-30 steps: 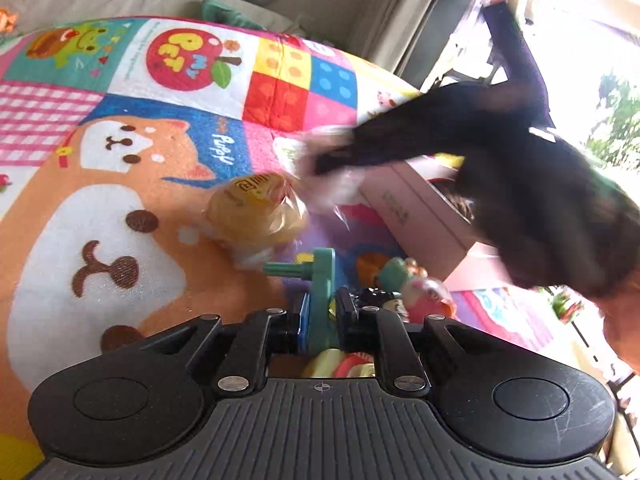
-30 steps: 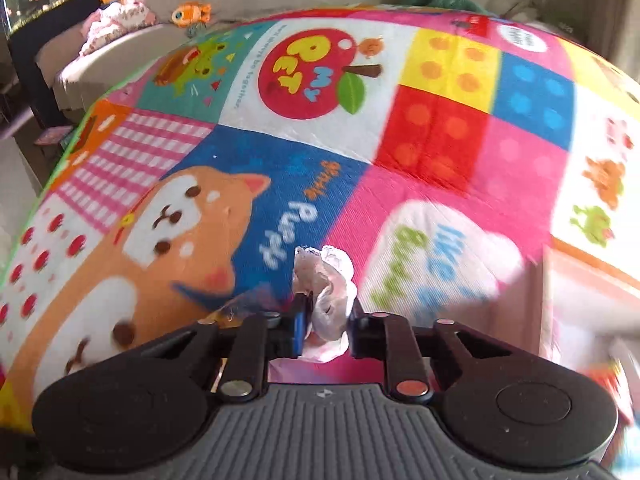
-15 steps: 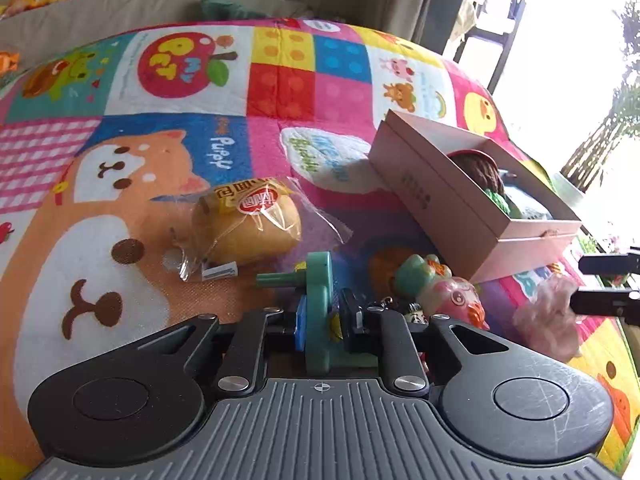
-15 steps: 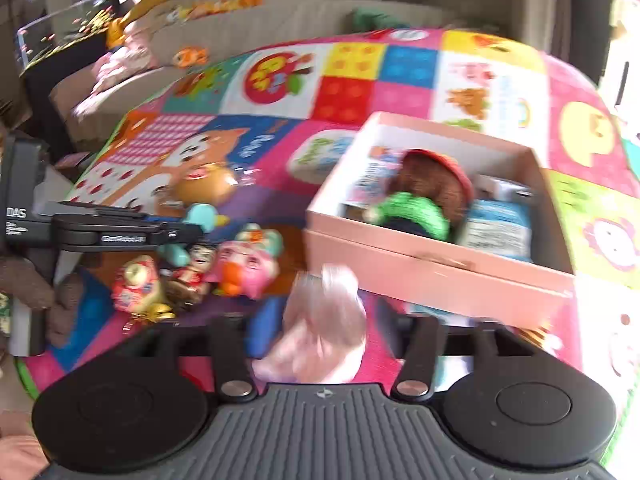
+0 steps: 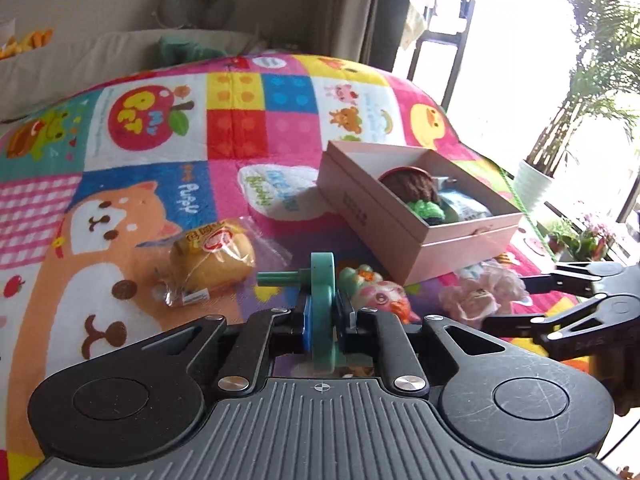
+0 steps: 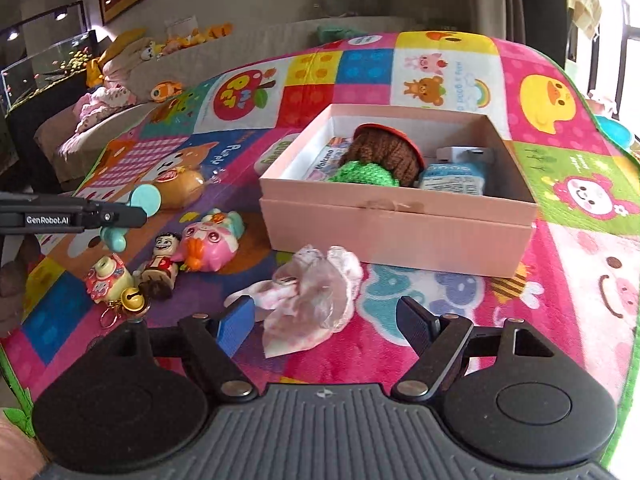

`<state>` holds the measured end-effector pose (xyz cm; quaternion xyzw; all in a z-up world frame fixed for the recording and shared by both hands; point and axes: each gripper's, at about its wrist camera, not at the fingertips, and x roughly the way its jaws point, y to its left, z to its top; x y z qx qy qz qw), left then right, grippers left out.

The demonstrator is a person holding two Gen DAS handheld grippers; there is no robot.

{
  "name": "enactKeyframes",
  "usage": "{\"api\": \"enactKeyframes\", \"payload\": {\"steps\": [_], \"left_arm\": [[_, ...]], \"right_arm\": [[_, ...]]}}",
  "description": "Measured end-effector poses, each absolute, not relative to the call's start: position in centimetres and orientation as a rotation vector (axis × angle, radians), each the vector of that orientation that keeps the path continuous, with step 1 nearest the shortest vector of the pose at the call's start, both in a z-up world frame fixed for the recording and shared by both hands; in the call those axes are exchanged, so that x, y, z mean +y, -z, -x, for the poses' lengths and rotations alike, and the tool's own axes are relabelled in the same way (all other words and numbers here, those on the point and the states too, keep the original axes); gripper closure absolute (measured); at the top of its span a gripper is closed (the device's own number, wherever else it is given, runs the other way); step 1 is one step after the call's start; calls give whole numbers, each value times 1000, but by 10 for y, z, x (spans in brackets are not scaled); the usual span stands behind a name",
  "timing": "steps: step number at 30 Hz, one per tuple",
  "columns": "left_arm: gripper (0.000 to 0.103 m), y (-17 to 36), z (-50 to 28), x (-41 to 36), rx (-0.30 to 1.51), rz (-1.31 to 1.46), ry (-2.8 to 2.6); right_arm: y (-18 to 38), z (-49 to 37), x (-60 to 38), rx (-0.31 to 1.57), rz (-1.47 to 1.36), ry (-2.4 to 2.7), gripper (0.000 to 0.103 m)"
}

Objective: Organize objects
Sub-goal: 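Release the white tissue onto the mat with the right tool, then lower the teal toy into the box with the left tool while the right tool regrasps the tissue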

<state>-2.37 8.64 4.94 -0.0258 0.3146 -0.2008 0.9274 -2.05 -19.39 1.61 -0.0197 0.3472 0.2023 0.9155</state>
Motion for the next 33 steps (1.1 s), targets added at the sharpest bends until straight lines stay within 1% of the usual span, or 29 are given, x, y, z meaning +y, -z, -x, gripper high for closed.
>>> {"api": "enactKeyframes", "payload": {"steps": [2, 3, 4, 6, 8, 10, 12, 18, 20, 21, 23, 25, 28, 33], "left_arm": [[89, -56, 32, 77, 645, 33, 458], [89, -58, 37, 71, 646, 18, 479], [89, -59, 42, 65, 647, 2, 498], [89, -60, 48, 54, 655, -23, 528], [89, -59, 51, 46, 663, -30, 546], [89, -59, 48, 36, 661, -33, 553], [89, -64, 40, 25, 646, -31, 561], [89, -87, -11, -29, 516, -124, 547], [89, -86, -31, -45, 463, -177, 538], [86, -84, -39, -52, 443, -206, 542], [86, -81, -53, -59, 434, -229, 552], [84, -81, -61, -58, 445, -210, 520], [85, -89, -59, -41, 426, -122, 471], [85, -88, -23, -10, 458, -64, 503]], "right_arm": [[-10, 16, -182, 723, 43, -421, 26], [-9, 15, -179, 730, 40, -429, 35], [-9, 15, -177, 733, 40, -434, 53], [-12, 21, -176, 714, 48, -432, 67], [-19, 34, -180, 673, 66, -421, 69], [-26, 47, -189, 650, 67, -413, 79], [-33, 60, -203, 635, 47, -401, 81], [-53, 89, -243, 573, -19, -336, 81], [-55, 94, -251, 561, -42, -319, 81], [-55, 96, -253, 560, -49, -313, 81], [-53, 97, -258, 563, -63, -301, 81], [-50, 97, -262, 569, -75, -294, 81], [-45, 94, -268, 579, -101, -280, 81], [-45, 78, -268, 596, -152, -286, 81]]}}
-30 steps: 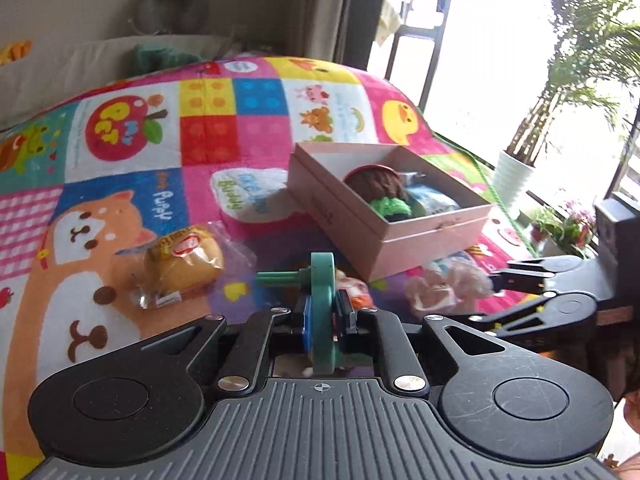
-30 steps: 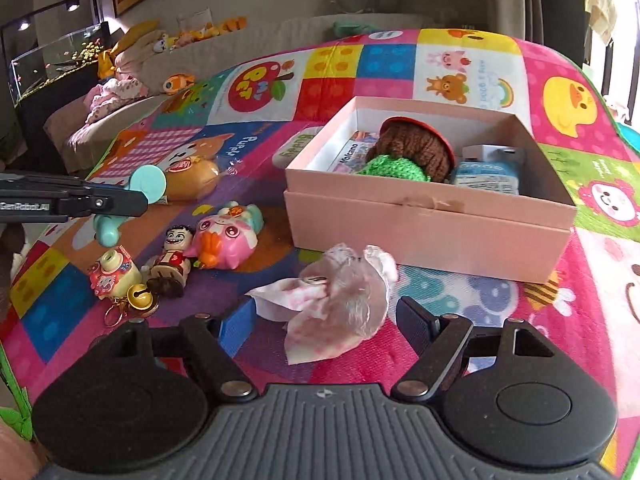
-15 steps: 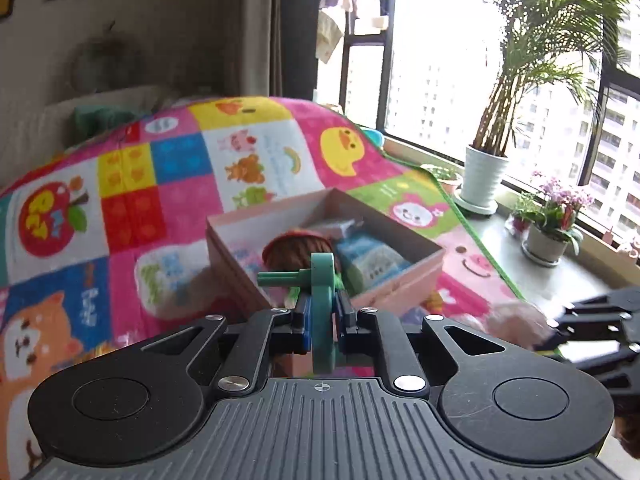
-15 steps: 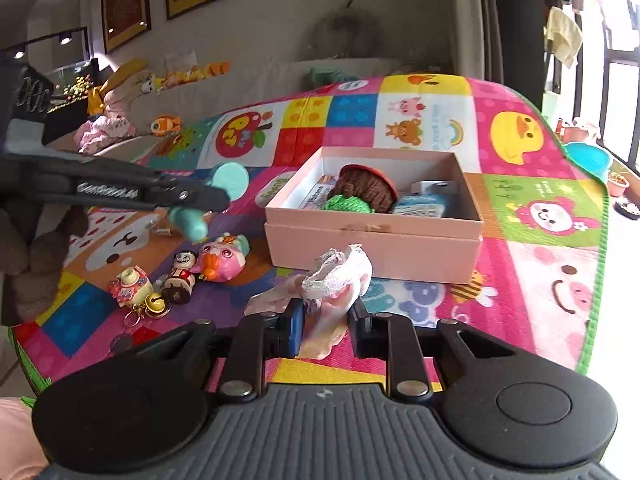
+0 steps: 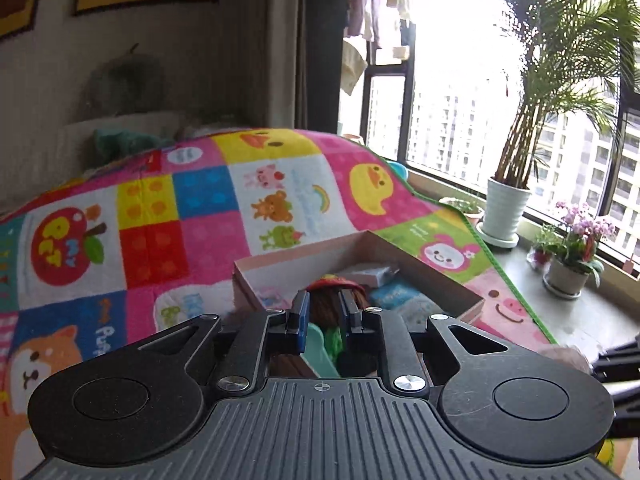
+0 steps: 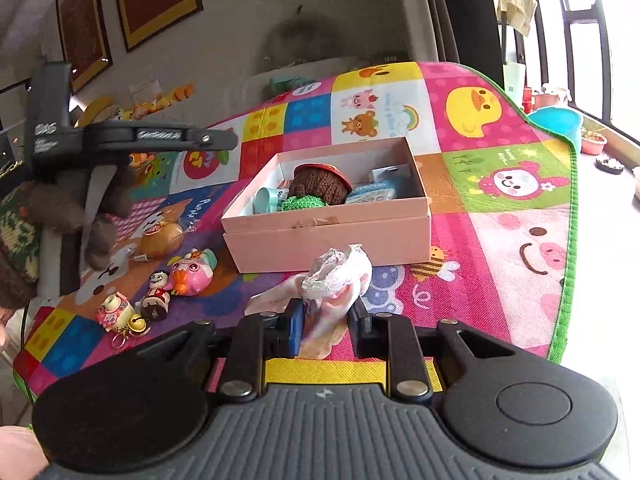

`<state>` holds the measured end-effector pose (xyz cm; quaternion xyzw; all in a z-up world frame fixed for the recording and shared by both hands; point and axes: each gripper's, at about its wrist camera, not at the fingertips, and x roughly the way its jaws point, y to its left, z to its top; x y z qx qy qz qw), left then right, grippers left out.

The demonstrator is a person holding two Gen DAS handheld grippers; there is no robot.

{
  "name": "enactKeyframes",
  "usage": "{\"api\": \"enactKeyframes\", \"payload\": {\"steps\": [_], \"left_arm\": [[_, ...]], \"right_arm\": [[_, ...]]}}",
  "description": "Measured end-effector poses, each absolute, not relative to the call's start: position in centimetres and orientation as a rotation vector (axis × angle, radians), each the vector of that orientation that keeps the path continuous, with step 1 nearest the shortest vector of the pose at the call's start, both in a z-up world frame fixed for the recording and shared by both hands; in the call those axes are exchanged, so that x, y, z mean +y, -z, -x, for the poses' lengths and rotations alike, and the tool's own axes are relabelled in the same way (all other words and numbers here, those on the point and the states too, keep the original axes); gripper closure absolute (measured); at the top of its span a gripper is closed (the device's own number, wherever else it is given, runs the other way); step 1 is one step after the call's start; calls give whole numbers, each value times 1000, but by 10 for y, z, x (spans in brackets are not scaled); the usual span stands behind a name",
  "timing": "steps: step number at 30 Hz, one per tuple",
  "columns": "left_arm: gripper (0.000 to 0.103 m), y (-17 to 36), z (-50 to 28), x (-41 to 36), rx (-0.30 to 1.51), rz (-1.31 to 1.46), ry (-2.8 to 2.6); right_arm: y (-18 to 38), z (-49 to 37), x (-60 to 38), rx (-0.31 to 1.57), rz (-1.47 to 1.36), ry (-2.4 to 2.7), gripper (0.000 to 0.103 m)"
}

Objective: Organize objects
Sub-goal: 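Lower the teal toy into the box with the left tool while the right tool regrasps the tissue, then place the white tissue into the pink box and open the right tool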

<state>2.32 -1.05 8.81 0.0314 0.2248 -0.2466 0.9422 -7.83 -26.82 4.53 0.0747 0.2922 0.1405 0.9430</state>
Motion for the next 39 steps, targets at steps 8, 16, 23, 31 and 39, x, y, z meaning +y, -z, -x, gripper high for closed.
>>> {"api": "enactKeyframes", "payload": {"steps": [8, 16, 23, 31, 39], "left_arm": [[85, -52, 35, 32, 570, -43, 498], [85, -41, 39, 68, 590, 64, 441], [85, -35, 40, 95, 580, 112, 389], [85, -28, 40, 104, 586, 160, 382], [85, -25, 46, 114, 613, 147, 364]], "right_arm": [[-93, 3, -240, 569, -159, -369, 81], [-70, -111, -193, 932, -242, -371, 80], [-88, -96, -216, 826, -277, -327, 40], [-84, -124, -203, 972, -478, -464, 42], [-41, -150, -180, 1158, -523, -408, 40]]}}
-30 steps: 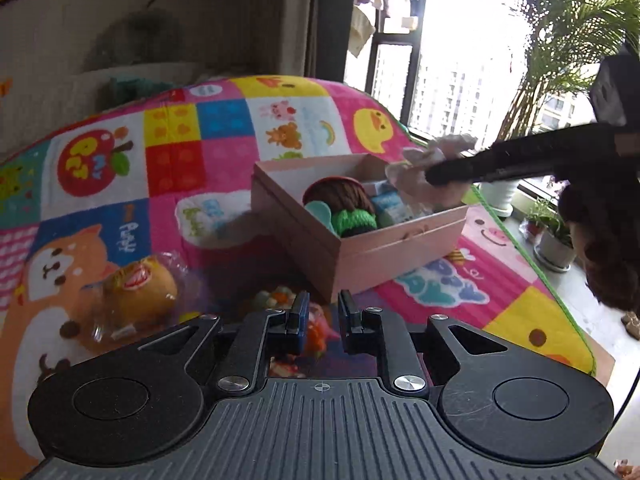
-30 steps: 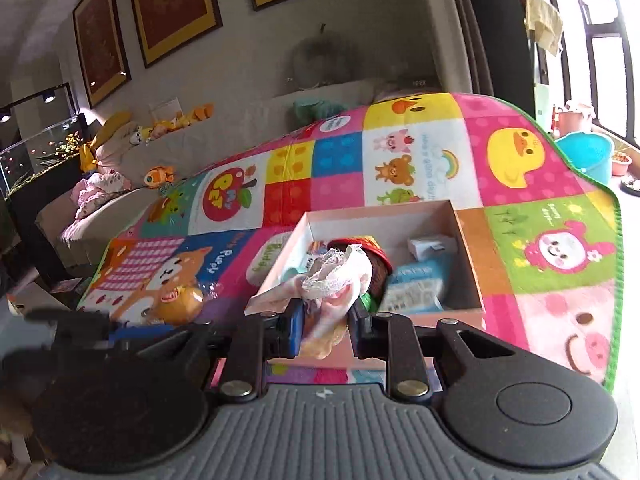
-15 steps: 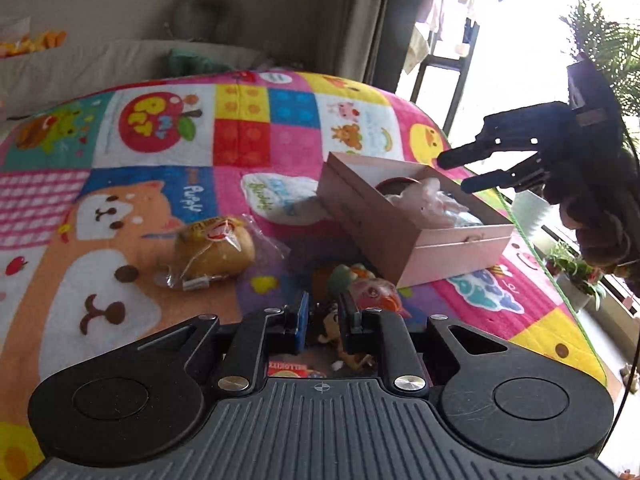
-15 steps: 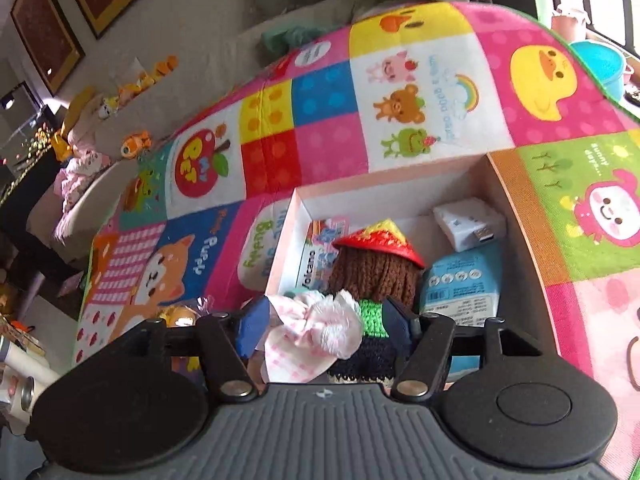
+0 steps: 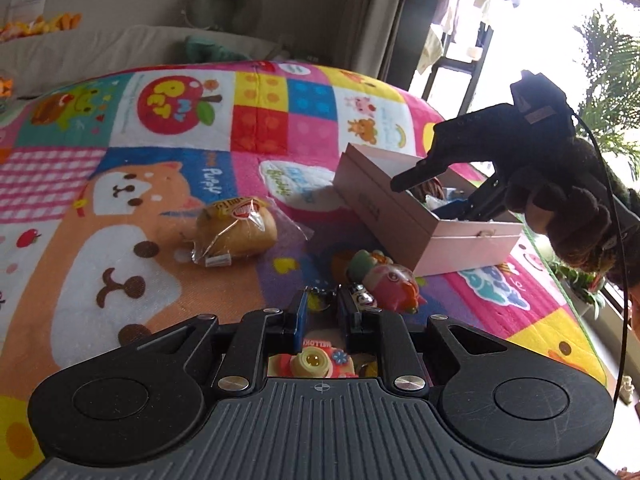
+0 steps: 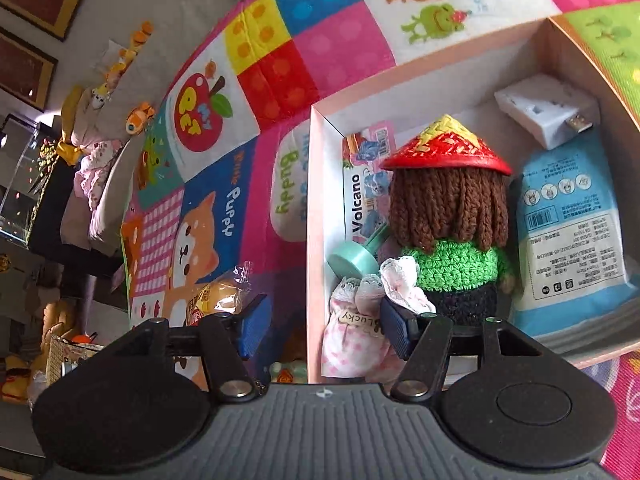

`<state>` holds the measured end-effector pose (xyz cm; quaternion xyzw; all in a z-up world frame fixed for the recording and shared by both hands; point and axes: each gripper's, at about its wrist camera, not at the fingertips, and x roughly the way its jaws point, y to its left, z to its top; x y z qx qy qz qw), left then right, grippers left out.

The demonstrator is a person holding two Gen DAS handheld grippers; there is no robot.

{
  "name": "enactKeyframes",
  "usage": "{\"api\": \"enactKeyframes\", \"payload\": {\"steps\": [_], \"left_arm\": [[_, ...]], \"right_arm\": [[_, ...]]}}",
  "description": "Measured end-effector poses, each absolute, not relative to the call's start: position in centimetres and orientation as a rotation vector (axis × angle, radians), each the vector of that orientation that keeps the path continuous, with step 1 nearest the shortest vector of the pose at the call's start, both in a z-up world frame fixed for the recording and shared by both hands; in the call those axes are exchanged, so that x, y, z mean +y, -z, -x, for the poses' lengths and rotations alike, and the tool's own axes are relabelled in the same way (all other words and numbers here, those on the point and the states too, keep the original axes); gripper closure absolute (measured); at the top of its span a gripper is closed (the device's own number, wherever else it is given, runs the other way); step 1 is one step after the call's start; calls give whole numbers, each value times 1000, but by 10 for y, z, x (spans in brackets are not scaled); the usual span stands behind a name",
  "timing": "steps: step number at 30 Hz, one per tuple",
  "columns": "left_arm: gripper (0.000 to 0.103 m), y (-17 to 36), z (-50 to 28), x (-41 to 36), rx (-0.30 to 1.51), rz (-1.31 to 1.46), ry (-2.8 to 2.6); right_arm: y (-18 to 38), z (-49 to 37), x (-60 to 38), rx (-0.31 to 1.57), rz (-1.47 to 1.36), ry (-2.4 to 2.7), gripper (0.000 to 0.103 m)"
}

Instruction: Organize objects

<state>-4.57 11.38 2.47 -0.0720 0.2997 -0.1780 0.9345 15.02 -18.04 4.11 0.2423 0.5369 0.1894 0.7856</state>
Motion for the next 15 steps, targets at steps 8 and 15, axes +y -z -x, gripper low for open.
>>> {"api": "enactKeyframes", "payload": {"steps": [8, 15], "left_arm": [[84, -22, 55, 105, 648, 71, 380], [84, -33, 60, 99, 635, 56, 356]], "right_arm": [[-81, -93, -187, 913, -375, -466, 27], [-84, 9, -199, 632, -70, -322, 0]]}}
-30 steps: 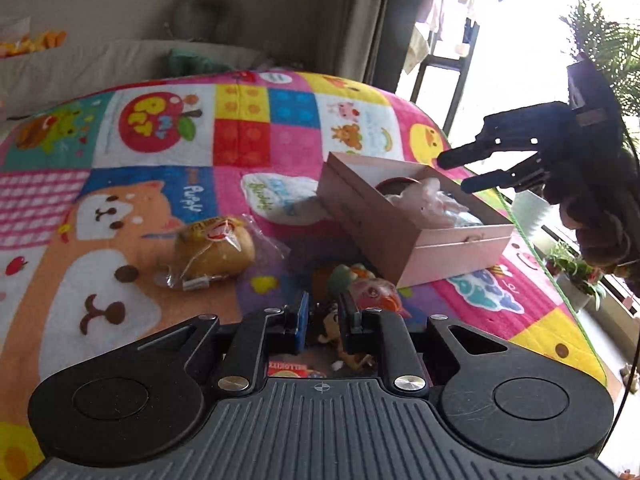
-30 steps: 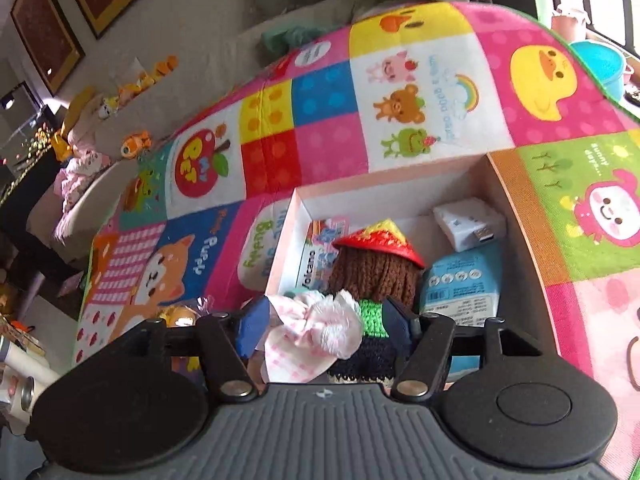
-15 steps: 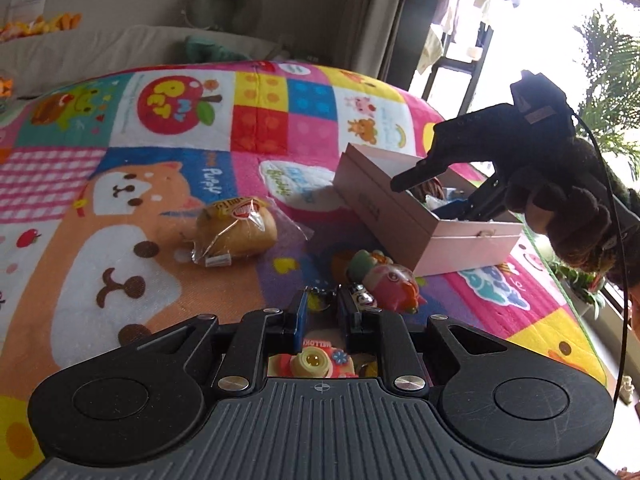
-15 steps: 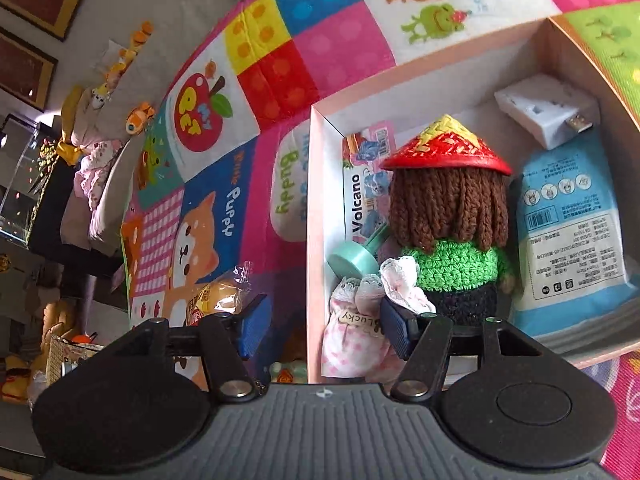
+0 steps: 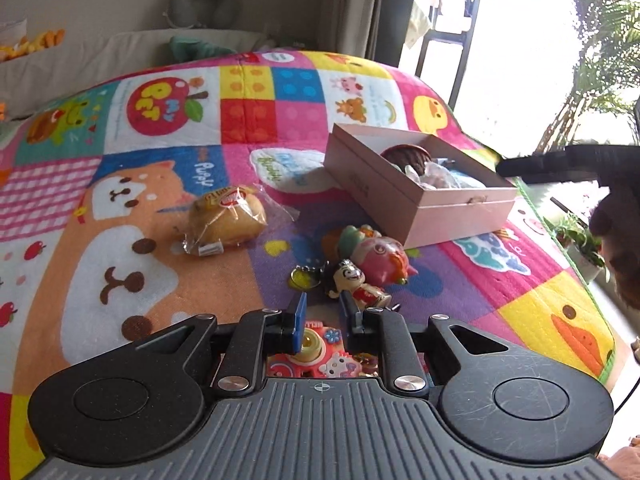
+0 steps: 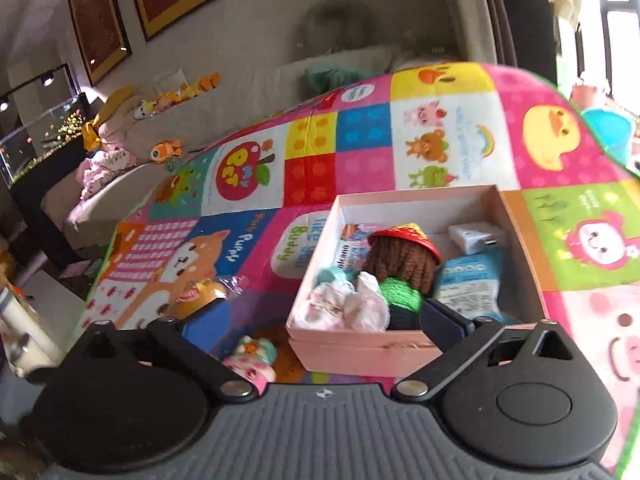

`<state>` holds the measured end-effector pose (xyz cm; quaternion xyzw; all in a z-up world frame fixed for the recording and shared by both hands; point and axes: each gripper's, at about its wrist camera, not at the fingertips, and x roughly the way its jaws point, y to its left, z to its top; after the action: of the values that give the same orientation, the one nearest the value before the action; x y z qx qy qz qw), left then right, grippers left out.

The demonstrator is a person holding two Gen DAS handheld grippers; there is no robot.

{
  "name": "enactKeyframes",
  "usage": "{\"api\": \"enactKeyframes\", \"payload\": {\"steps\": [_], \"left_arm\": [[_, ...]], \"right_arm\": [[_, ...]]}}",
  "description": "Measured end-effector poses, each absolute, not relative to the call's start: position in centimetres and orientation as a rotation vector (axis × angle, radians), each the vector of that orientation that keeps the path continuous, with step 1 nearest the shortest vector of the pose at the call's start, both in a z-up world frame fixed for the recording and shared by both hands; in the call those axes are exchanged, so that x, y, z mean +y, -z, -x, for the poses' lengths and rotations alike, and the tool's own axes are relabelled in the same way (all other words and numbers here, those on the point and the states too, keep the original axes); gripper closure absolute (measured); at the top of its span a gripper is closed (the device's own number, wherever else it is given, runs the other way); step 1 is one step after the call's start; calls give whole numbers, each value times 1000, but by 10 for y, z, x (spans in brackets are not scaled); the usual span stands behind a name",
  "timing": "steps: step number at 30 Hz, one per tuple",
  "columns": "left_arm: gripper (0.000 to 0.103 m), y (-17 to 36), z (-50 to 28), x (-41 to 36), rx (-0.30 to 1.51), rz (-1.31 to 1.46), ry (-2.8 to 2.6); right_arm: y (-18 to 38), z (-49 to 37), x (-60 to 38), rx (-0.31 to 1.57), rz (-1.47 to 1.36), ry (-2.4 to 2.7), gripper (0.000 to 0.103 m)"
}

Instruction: Organize objects

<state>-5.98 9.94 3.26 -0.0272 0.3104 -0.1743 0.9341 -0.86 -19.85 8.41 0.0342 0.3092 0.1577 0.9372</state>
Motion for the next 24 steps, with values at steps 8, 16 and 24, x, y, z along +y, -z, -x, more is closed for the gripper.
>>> {"api": "enactKeyframes", "payload": {"steps": [8, 16, 24], "left_arm": [[84, -42, 76, 116, 731, 76, 309], [84, -26, 86, 119, 777, -127, 114], [79, -15, 61, 123, 784, -107, 97]], "right_arm": [[-12, 50, -198, 702, 80, -184, 0], [3, 43, -203, 757, -6, -169, 0], [4, 44, -199, 761, 14, -158, 0]]}}
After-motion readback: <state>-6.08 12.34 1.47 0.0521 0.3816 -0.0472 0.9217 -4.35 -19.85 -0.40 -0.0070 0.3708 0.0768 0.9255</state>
